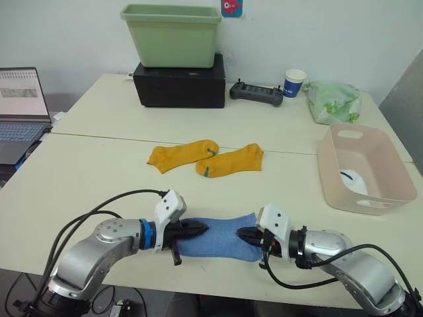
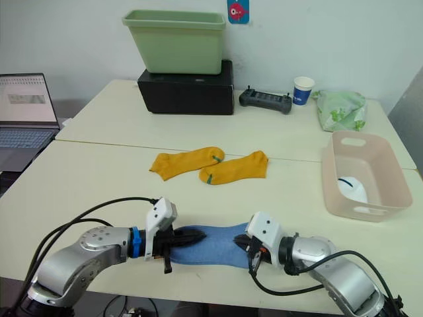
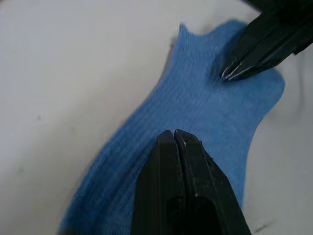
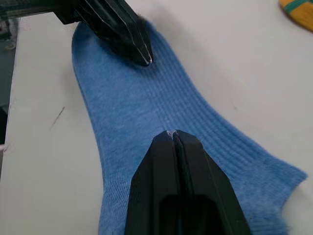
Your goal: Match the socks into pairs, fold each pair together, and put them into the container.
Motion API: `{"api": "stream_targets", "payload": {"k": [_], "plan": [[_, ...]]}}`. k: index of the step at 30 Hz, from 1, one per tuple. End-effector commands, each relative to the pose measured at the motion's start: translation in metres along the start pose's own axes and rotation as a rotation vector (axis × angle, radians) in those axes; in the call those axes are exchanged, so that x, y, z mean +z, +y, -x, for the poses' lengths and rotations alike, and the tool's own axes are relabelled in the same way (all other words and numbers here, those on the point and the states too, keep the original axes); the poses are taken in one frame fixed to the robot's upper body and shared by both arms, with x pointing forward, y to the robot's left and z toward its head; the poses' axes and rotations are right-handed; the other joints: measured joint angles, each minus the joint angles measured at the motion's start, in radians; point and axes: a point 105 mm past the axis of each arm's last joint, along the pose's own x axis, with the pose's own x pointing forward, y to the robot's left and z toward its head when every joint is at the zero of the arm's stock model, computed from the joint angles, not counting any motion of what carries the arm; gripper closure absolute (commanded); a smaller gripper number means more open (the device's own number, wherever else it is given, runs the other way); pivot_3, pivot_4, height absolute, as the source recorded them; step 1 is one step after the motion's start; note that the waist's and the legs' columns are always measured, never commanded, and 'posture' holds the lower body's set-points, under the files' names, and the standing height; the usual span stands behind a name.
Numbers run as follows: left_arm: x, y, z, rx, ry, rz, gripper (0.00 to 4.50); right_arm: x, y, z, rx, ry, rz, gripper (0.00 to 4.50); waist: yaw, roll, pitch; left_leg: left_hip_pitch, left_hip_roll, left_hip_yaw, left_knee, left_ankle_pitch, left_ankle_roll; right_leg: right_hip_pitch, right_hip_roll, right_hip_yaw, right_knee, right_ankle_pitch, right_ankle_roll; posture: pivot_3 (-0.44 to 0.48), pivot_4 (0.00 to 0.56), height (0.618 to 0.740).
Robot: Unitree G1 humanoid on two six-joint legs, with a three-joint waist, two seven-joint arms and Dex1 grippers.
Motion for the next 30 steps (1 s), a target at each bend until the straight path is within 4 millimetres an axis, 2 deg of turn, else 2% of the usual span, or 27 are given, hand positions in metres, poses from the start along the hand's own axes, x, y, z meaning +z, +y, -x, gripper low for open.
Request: {"api": "stream_targets", "payload": {"k": [1,4,7,9,13,17,20,23,26,28,30], "plan": [[-0.015,0.002,-0.001,0.015,0.061,-0.007,4.5,-0.011,0.004,0.001,0.008,0.031,0.032,4.48,0.003,0.0,0.0,0.0,0.0,0.0,0.0,0.0,0.0,0.0,0.0,0.0,0.0,0.0,0.0,0.0,0.15,0.696],[-0.034,0.008,-0.001,0.064,0.12,0.019,4.5,-0.034,-0.004,0.007,-0.042,0.106,0.047,4.48,0.003,0.0,-0.002,0.001,-0.001,0.001,0.0,0.0,0.0,0.001,-0.001,0.0,-0.001,0.0,0.0,0.0,0.15,0.696],[-0.039,0.009,0.0,0.074,0.132,0.018,4.5,-0.047,-0.012,0.017,-0.091,0.138,0.031,4.48,0.003,0.0,-0.006,0.006,-0.001,0.001,0.0,0.0,0.0,0.007,-0.001,0.001,-0.002,0.0,0.0,0.0,0.15,0.696],[-0.039,0.009,0.001,0.085,0.121,0.011,4.5,-0.049,-0.016,0.029,-0.116,0.126,0.052,4.48,0.003,0.002,-0.011,0.008,-0.001,0.002,0.0,0.0,0.0,0.008,-0.001,0.001,-0.002,0.0,0.0,0.0,0.15,0.696],[-0.011,0.001,0.0,0.03,-0.009,-0.059,4.5,-0.02,-0.009,0.038,-0.128,-0.037,0.038,4.48,0.002,0.002,-0.014,0.008,0.0,0.002,0.0,-0.001,0.001,0.009,0.0,0.002,-0.003,-0.001,0.0,0.0,0.15,0.696],[0.001,-0.006,0.003,-0.034,0.001,-0.183,4.5,-0.018,-0.006,0.041,-0.127,-0.048,0.042,4.48,0.0,0.003,-0.013,0.008,0.0,0.002,0.0,-0.001,0.001,0.008,0.0,0.002,-0.002,0.0,0.0,0.0,0.15,0.696],[0.031,-0.008,-0.001,-0.092,-0.054,-0.267,4.5,-0.003,-0.009,0.05,-0.17,-0.144,-0.023,4.48,0.005,0.003,-0.012,0.007,0.0,0.002,0.0,-0.001,0.001,0.007,0.0,0.002,-0.002,0.0,0.0,0.0,0.15,0.696],[0.029,-0.002,-0.012,-0.078,-0.043,-0.273,4.5,0.004,-0.016,0.056,-0.214,-0.196,-0.064,3.85,0.006,0.003,-0.012,0.005,-0.001,0.002,0.0,-0.001,0.001,0.007,0.0,0.002,-0.003,-0.001,0.0,0.0,0.15,0.696],[0.013,0.003,-0.021,-0.077,-0.001,-0.264,4.5,0.003,-0.019,0.055,-0.233,-0.19,-0.083,2.85,-0.002,0.003,-0.012,0.005,-0.001,0.003,0.0,-0.002,0.003,0.006,0.0,0.004,-0.004,0.0,0.0,0.0,0.15,0.696],[-0.003,0.0,-0.024,-0.111,0.045,-0.267,4.5,-0.004,-0.022,0.052,-0.259,-0.168,-0.104,2.11,-0.002,0.003,-0.012,0.006,0.0,0.002,0.0,-0.003,0.004,0.006,0.002,0.003,-0.003,0.0,0.0,0.0,0.15,0.696],[-0.009,-0.003,-0.025,-0.128,0.057,-0.264,4.5,-0.009,-0.023,0.047,-0.271,-0.152,-0.13,1.41,0.002,0.003,-0.012,0.006,0.001,0.0,0.0,-0.003,0.004,0.006,0.002,0.003,-0.002,-0.001,-0.001,0.0,0.15,0.696]]}}
